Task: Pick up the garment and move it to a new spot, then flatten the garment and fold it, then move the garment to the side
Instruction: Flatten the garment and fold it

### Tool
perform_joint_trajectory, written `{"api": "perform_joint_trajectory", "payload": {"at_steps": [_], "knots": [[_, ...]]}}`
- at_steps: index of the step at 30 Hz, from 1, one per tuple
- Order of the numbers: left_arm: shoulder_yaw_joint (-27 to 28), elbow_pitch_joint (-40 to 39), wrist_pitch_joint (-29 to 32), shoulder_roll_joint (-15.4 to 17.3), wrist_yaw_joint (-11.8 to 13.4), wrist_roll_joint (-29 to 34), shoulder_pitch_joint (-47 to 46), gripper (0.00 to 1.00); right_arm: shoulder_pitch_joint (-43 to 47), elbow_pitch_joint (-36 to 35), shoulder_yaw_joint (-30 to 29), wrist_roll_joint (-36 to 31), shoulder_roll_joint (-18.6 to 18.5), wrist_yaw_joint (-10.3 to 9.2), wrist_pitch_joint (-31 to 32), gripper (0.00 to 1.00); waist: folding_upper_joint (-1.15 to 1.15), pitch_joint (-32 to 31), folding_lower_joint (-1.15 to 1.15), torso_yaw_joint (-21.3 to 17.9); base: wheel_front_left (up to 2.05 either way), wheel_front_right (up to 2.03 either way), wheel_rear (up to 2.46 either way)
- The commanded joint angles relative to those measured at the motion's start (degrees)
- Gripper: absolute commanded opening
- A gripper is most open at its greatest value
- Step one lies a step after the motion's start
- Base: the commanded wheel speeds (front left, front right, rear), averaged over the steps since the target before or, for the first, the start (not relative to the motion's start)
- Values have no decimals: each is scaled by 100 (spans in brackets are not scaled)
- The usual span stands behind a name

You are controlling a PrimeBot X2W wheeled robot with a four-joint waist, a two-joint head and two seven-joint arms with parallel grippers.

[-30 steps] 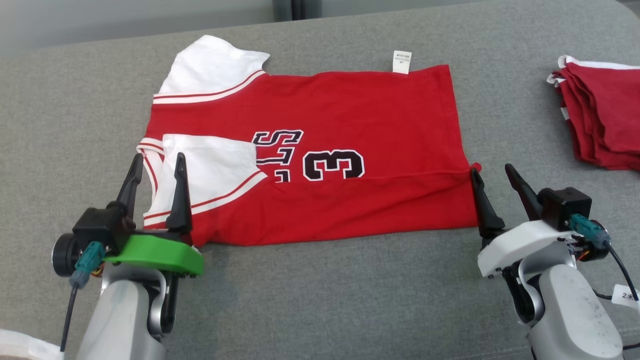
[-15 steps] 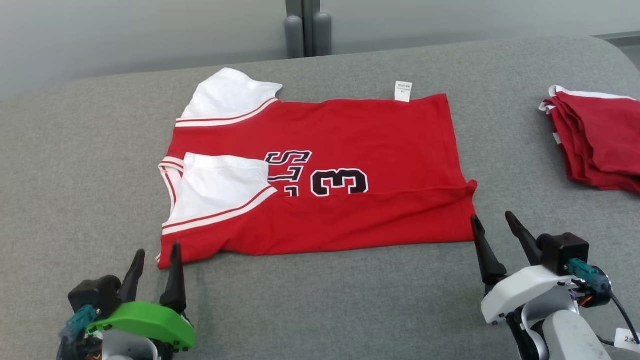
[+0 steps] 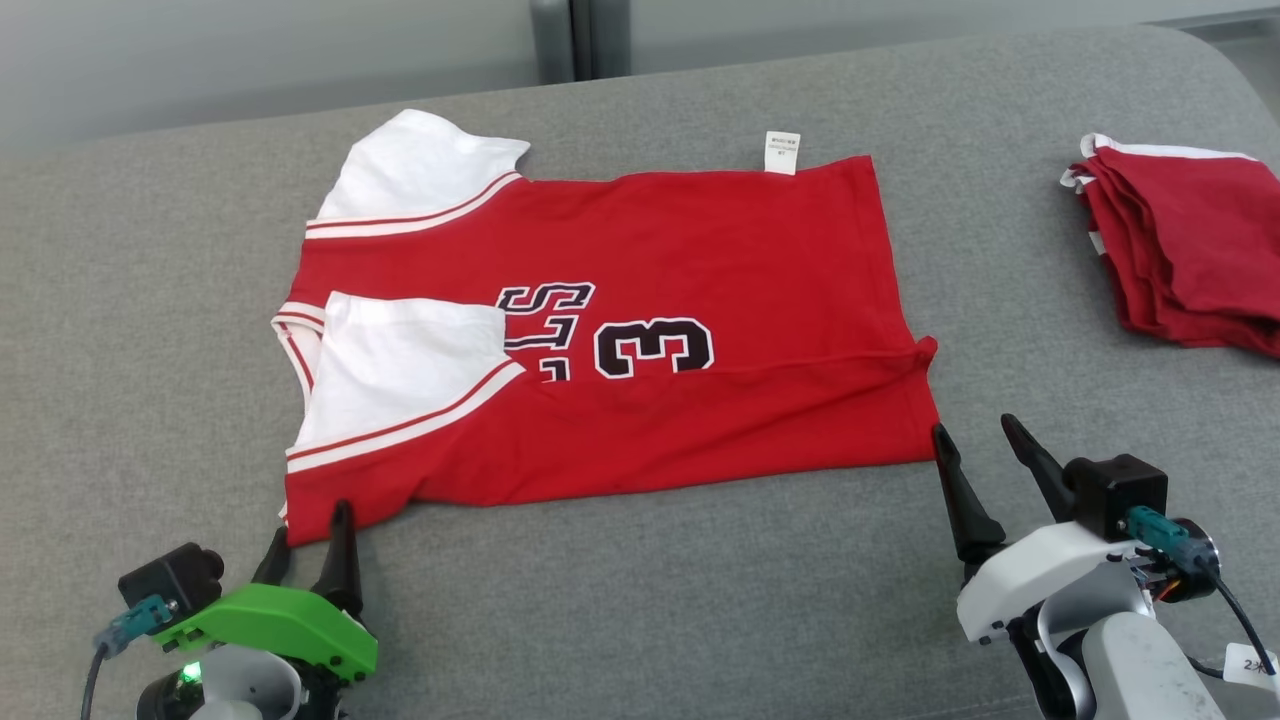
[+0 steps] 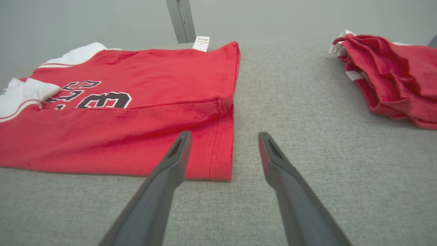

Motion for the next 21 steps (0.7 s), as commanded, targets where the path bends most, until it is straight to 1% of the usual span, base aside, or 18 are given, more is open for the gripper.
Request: {"api": "perform_joint_trajectory", "payload": {"at_steps": [1,4,5,6,7,8,9,15,21], "knots": [[27,42,-9,-9,-2,-99,-141,100,-58,-38,-18,-25,-18,-9,27,100,0,113,0,-93,0,0,0],[108,120,-105,-42,-47,-298,-268,100,-87,-23,-41,-54,-18,-9,88,100,0,176,0,-120,0,0,0],[135,138,-139,-46,-44,-332,-297,84,-95,-5,-42,-53,-18,-9,102,100,0,186,0,-123,0,0,0],[165,155,-214,-47,-52,-369,-338,49,-108,32,-45,-24,-18,-9,123,100,0,197,0,-124,0,0,0],[173,158,-282,-40,-62,-366,-373,28,-125,63,-39,1,-18,-9,150,100,0,205,0,-124,0,0,0],[181,160,-371,-25,-73,-363,-414,10,-142,111,-28,27,-18,-9,174,100,0,214,0,-120,0,0,0],[183,158,-436,-17,-85,-368,-440,0,-156,157,-16,60,-18,-9,201,100,0,221,0,-113,0,0,0],[85,39,-759,39,-154,-338,-560,0,-428,608,17,219,-19,-9,214,100,0,269,0,-9,0,0,0],[-85,-226,-954,90,-167,-226,-620,0,-753,1244,182,406,-18,-9,297,100,0,322,0,110,0,0,0]]}}
